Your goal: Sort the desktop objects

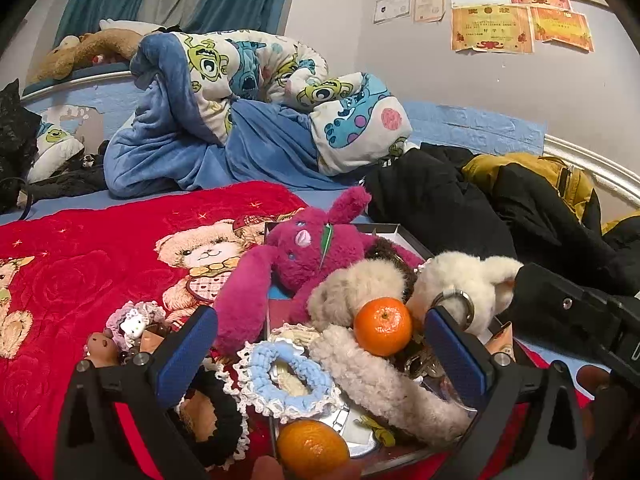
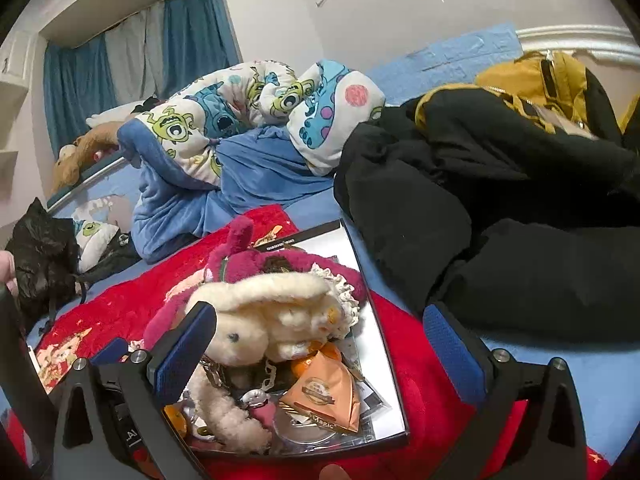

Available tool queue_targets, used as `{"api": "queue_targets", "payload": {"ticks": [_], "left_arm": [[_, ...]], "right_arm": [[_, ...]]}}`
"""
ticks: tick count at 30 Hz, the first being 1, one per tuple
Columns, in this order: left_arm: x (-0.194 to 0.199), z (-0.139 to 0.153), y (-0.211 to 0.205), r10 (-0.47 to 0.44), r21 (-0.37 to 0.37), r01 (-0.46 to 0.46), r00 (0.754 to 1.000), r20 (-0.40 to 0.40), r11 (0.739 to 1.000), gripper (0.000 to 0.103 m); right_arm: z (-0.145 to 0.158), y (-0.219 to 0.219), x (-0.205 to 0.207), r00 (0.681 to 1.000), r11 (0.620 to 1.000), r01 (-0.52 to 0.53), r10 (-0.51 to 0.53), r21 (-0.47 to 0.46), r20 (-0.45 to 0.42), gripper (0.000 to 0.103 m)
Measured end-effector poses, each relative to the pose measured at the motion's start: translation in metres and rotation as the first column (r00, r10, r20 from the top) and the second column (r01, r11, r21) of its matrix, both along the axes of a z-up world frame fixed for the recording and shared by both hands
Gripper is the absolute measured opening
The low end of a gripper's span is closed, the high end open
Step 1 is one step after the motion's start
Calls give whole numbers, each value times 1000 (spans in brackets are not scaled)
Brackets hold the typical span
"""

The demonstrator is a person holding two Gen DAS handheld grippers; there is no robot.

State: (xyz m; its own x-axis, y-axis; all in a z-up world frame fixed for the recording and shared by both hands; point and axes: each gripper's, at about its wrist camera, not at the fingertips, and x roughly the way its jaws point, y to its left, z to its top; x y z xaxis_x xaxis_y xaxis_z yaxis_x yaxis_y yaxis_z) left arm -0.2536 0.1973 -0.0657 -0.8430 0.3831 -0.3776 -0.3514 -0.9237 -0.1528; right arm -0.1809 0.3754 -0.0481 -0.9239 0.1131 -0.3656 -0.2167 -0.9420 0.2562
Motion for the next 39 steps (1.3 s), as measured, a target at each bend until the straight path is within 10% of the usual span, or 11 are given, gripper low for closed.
{"api": "queue_targets", "payload": {"ticks": [20, 39], "left_arm": [[39, 39, -136, 154, 37, -152, 987, -38, 988, 103], [-4, -5, -174, 243, -153, -235, 969, 39, 960, 103]], "right_arm": [[40, -103, 5, 978, 979, -162, 177, 127, -113, 103], [10, -160, -29, 912, 912, -409, 409, 1, -44, 98]]}}
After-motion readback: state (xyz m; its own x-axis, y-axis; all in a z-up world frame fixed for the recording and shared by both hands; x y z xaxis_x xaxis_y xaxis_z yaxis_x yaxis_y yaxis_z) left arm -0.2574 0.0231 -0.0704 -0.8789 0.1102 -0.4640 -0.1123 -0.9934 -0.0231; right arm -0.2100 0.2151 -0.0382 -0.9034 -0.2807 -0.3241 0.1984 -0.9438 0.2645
